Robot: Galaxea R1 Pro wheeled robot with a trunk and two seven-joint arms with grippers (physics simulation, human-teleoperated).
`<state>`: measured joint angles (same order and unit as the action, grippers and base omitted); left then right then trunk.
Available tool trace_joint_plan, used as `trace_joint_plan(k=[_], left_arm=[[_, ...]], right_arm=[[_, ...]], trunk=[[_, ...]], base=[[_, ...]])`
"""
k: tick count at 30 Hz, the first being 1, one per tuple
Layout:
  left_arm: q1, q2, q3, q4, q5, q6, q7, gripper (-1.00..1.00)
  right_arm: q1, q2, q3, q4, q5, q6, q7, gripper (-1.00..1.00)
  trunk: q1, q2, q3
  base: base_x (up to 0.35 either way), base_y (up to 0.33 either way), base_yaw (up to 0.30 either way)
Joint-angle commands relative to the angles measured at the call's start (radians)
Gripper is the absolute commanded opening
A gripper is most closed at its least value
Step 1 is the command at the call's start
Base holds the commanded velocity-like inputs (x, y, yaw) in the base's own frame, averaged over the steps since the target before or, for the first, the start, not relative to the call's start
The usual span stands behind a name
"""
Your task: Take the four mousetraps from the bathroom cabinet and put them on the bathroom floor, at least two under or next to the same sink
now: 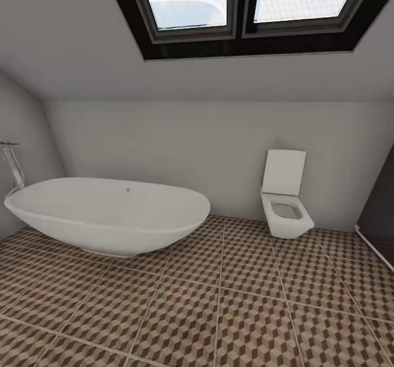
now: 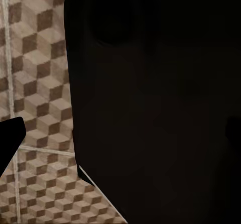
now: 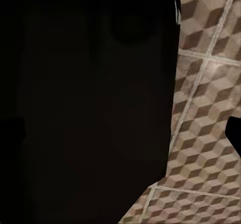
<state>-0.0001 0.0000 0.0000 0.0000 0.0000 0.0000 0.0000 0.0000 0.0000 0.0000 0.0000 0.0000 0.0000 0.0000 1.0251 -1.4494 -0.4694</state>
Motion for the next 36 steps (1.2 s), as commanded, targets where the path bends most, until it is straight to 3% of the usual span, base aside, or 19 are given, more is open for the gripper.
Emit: trace_joint_plan(k=[1,11,23,32,36], left_arm=[[0.002,-0.006,0.006,0.000,0.003,0.005,0.001,1.00],[0.002,-0.010,0.006,-0.001,0.003,0.000,0.004,1.00],[0.001,-0.011,0.007,-0.031,-0.001,-0.040,0.003,1.00],[-0.002,0.033,0.010,-0.081,-0.002,-0.015,0.014,1.00],[-0.014,0.039,0.011,-0.104,-0.003,0.007,0.016,1.00]], right_arm=[[-0.006,0.006,0.000,-0.006,0.003,-0.003,0.000,1.00],[-0.032,0.035,0.004,-0.041,0.003,-0.023,0.000,1.00],[-0.037,0.030,0.003,-0.067,0.003,-0.063,0.001,1.00],[-0.037,0.019,0.002,-0.118,0.008,-0.114,-0.024,1.00],[-0.038,0.019,0.002,-0.141,0.009,-0.102,-0.033,1.00]], trunk=[[0.000,-0.001,-0.001],[0.000,-0.001,-0.001],[0.000,-0.001,-0.001],[0.000,-0.001,-0.001],[0.000,-0.001,-0.001]], base=[[0.000,0.000,0.000],[0.000,0.000,0.000],[0.000,0.000,0.000],[0.000,0.000,0.000],[0.000,0.000,0.000]])
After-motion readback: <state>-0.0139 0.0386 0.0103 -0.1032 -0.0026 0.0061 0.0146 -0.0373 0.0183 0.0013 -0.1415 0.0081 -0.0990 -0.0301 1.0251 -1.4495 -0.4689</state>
